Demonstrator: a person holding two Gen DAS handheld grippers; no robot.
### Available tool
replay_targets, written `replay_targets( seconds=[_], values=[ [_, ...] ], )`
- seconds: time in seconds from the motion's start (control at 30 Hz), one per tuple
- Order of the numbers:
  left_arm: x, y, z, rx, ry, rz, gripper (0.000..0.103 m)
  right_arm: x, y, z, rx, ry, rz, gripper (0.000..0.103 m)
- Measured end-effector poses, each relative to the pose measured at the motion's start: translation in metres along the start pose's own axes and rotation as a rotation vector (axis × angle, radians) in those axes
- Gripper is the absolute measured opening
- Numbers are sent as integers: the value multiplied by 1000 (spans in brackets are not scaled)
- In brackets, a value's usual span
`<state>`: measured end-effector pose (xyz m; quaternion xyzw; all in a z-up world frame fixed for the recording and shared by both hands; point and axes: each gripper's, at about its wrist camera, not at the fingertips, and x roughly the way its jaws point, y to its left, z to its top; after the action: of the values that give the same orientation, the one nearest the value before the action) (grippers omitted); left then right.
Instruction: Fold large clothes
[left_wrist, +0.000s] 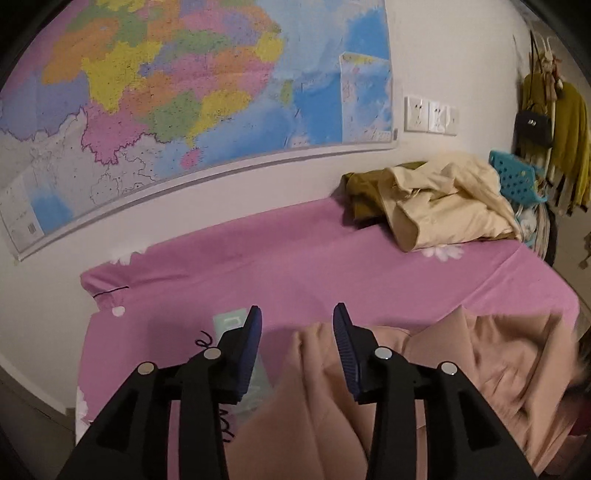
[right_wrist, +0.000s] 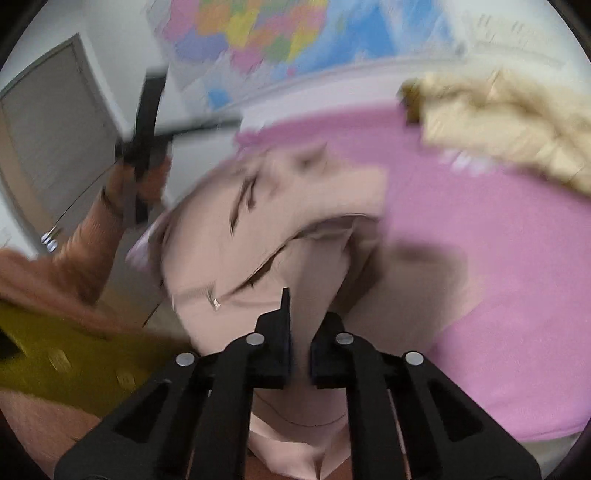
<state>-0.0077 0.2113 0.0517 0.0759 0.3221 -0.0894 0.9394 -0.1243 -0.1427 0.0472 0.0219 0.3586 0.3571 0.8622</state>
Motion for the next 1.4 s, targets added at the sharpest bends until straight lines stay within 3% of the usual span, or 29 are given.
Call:
replay_targets(
  seconds=[0.07,0.13,0.23,0.33,0.4,0.5,0.57,0.7,0.8,0.83,0.87,0.9,0.93,1.0,1.07,1.1,1.27,1.3,1.37,1.4],
  values=[
    [4,2,3,17,17,-69,48,-26,1,27,-65,-77,-110,6],
    [6,3,6,18,13,-53,47,-53,4,67,-157,-149,-249,6],
    [6,5,12,10,8,-112,48,-77,7,116,-291,-250,-415,6],
    [15,4,13,-5,26,-176,52,-64,-8,143,-334,-216,-430,7],
    [29,-2,9,15,54,-194,54,-41,-24,143,-345,-131,-431,7],
    [55,-12,5,31,121,-223,56,-2,-65,126,-230,4,-417,8],
    [78,-23,3,63,200,-275,56,11,-86,111,-158,49,-404,8],
    [106,-47,-6,149,350,-405,63,0,-101,106,-54,-5,-350,8],
    [111,-61,-18,228,427,-446,64,-17,-96,117,-36,-72,-309,7],
    [111,-63,-22,247,445,-449,54,-19,-92,120,-47,-79,-311,7],
    [112,-64,-27,256,462,-452,27,-20,-88,124,-53,-86,-314,7],
    [113,-65,-30,252,478,-458,13,-21,-86,128,-52,-90,-310,7],
    [112,-63,-33,233,477,-440,5,-23,-82,133,-62,-103,-309,7],
    [96,-50,-25,182,371,-357,4,-29,-72,147,-87,-135,-321,6],
    [73,-28,-11,84,267,-325,3,-39,-57,178,-154,-180,-322,6],
    [51,-8,1,1,181,-316,3,-42,-51,191,-179,-197,-323,6],
    [-44,60,25,-226,-127,-216,3,-58,-3,275,-394,-356,-307,6],
    [-63,68,22,-242,-187,-151,3,-47,-4,288,-401,-349,-304,6],
    [-73,69,16,-229,-215,-34,4,-9,-12,302,-417,-287,-341,7],
    [-68,68,13,-228,-195,-16,4,12,-17,303,-419,-248,-352,7]
  ],
)
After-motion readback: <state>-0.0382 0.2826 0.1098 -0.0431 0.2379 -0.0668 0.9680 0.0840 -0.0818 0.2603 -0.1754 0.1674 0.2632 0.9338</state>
